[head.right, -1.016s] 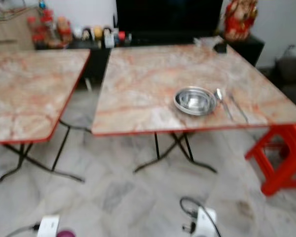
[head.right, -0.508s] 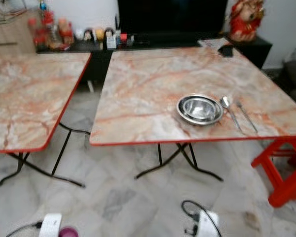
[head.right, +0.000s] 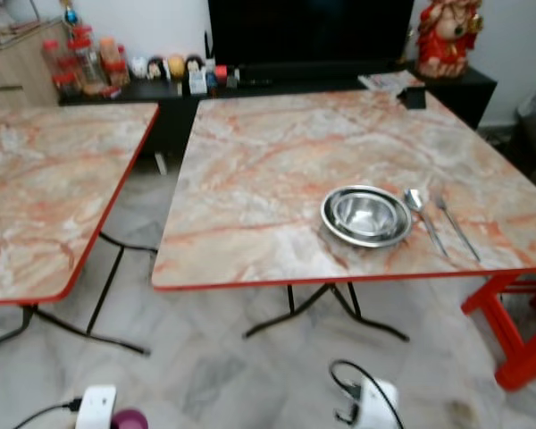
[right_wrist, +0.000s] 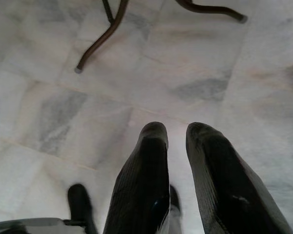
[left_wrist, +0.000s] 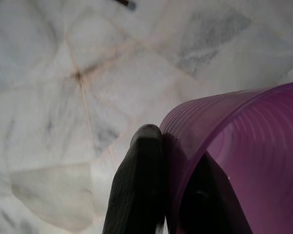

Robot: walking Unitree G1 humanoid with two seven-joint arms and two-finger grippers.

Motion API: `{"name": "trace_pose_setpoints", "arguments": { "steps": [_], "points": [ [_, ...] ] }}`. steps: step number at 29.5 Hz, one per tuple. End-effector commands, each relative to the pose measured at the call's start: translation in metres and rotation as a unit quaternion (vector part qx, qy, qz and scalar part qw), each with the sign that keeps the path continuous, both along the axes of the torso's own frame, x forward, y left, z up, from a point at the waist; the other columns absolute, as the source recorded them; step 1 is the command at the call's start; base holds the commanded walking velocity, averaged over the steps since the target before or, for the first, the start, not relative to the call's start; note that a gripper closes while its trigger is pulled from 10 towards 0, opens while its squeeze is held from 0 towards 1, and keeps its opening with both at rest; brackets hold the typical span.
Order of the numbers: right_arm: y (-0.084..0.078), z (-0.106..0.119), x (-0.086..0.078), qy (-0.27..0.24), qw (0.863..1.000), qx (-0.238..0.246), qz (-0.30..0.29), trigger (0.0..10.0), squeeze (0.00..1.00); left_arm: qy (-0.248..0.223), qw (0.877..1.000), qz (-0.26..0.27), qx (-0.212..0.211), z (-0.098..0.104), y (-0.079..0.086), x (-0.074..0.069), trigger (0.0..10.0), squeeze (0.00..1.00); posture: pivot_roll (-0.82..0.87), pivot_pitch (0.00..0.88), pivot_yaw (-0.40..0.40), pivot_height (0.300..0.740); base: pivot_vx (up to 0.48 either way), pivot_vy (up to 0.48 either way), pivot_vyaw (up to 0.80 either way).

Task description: Setting the table

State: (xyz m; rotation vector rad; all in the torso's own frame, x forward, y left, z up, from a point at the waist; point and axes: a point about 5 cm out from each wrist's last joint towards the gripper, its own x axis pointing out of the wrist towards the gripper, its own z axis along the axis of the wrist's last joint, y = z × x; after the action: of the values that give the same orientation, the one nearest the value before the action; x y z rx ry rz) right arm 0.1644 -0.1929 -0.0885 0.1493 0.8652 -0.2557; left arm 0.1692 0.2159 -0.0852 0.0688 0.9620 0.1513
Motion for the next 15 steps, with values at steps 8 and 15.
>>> {"name": "trace_pose_setpoints", "arguments": {
  "steps": [8,15],
  "points": [
    [-0.0069,0.0,-0.0031,0.003,1.0,-0.015,0.015,10.0,0.0,0.0,1.0,-0.011,0.006,0.0004,0.0003,0.0005,10.0,0.0,-0.04,0.0,0.039,0.74,0.0,-0.03,0.18],
    [-0.0075,-0.0004,-0.0037,0.006,1.0,-0.012,0.006,10.0,0.0,-0.001,1.0,-0.009,0.008,0.0008,0.0008,0.0014,10.0,0.0,-0.04,0.0,0.04,0.74,0.0,-0.208,0.16]
  ]
}}
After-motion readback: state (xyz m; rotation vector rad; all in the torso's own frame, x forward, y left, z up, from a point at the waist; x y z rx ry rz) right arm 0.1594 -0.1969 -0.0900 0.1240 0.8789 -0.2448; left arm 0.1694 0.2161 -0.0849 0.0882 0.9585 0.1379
